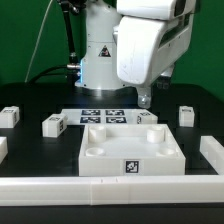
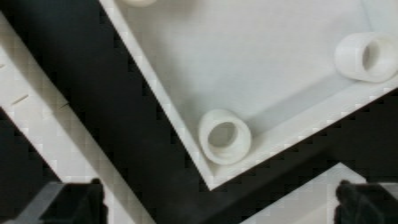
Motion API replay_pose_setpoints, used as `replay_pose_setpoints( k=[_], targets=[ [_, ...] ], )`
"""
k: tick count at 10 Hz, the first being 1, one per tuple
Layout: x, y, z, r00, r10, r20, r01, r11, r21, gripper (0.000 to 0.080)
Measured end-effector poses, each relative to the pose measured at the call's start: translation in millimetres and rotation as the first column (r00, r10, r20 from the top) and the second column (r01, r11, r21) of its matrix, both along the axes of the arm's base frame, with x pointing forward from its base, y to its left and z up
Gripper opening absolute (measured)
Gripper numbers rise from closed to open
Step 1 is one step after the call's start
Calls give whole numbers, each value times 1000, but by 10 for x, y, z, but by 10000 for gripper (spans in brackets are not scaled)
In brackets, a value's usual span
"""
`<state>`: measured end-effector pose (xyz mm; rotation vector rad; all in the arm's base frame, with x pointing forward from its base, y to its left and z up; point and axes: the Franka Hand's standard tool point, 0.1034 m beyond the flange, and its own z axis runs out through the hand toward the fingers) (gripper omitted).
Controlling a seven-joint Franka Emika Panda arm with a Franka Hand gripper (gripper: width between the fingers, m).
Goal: Assemble one leg
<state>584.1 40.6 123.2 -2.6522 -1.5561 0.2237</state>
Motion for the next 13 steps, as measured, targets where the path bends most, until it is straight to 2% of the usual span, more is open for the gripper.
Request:
replay_pose_setpoints(
  k=[6,7,9,10,12,13],
  targets=[
    [-10,0,-12,1000,7,-1,-7,1000,1,650],
    [-47,-12,-81,996,78,39,-79,997,17,650],
    [-403,-34,-318,980,181,82,-185,982,33,650],
    [-484,-45,-405,964,249,94,-253,967,37,650],
    [-568,-116,-546,928,357,102,-364,930,48,650],
    [-558,-115,-540,934,343,103,-349,936,47,650]
  ],
)
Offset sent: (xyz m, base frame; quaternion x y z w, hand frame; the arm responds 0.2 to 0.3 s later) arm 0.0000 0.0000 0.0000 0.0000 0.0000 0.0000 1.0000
